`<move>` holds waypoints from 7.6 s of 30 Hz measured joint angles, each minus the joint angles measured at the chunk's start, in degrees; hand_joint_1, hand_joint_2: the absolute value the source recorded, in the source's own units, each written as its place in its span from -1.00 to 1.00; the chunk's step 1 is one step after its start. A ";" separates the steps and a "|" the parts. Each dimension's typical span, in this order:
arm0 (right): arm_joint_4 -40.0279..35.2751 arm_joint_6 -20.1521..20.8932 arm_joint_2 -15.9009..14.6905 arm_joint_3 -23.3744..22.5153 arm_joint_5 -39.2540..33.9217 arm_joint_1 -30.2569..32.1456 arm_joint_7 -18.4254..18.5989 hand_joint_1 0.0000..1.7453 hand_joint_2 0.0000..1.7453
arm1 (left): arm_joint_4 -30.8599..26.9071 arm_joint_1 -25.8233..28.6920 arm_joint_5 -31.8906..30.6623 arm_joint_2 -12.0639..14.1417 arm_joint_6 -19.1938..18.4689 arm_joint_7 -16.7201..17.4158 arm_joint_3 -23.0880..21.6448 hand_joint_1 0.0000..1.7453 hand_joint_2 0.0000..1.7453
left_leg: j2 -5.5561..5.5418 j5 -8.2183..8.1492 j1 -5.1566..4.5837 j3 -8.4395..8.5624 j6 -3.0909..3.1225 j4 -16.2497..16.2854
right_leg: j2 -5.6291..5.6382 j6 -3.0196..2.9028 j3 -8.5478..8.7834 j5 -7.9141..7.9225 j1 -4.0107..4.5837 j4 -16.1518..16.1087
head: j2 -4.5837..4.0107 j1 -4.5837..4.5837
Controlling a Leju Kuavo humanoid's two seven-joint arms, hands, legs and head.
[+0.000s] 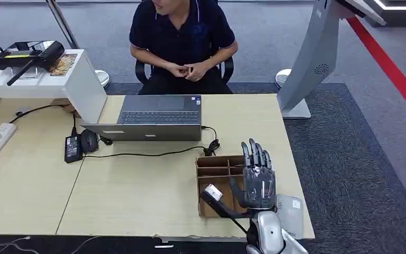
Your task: Pass the card to the sensor for recognition and then transmit it.
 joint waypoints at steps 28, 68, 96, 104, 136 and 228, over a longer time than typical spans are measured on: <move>0.04 0.00 0.48 -1.40 2.64 -0.09 -0.55 -1.00 1.00 | 0.00 0.00 -0.07 0.00 0.00 -0.13 0.00 -1.00 1.00 | 0.00 0.00 0.00 0.00 0.00 0.00 | 0.00 0.00 0.00 0.00 0.00 0.00 | 0.00 0.00; 1.20 0.00 -1.59 -0.42 3.54 -2.49 2.75 -1.00 1.00 | 0.00 0.02 0.17 -0.02 0.00 -0.90 -0.11 -1.00 1.00 | 0.00 0.00 0.00 -0.02 0.00 0.00 | 0.00 0.00 -0.01 0.00 0.00 -0.01 | 0.00 0.00; 1.60 0.00 -2.03 0.90 1.20 -2.75 3.06 -0.74 1.00 | 0.00 0.04 0.33 0.00 0.02 -1.03 -0.94 -1.00 1.00 | 0.00 -0.01 0.00 -0.03 0.00 0.00 | 0.00 0.00 -0.02 0.00 0.00 -0.01 | 0.00 0.00; 1.60 0.00 -2.03 1.05 1.20 -2.76 3.06 -0.60 1.00 | -0.02 0.04 0.33 0.00 0.00 -1.03 -0.94 -1.00 1.00 | 0.00 -0.01 0.00 -0.02 0.00 0.00 | 0.00 0.00 -0.01 0.00 0.00 0.00 | 0.00 0.00; 1.62 0.00 -2.14 2.14 0.28 -3.35 2.73 -0.54 1.00 | -0.02 0.05 0.15 0.02 0.00 -1.03 -0.94 -1.00 1.00 | 0.00 -0.01 0.00 -0.03 0.00 0.00 | 0.00 0.00 -0.02 0.00 0.00 0.00 | 0.00 0.00; -0.85 3.58 -8.42 1.57 2.88 0.61 4.28 -0.36 1.00 | 10.84 -4.84 16.02 8.92 -42.49 -0.20 6.99 -1.00 1.00 | 0.01 -0.01 0.00 -0.04 0.00 0.00 | 0.01 0.00 -0.04 0.00 0.00 -0.01 | 0.00 0.00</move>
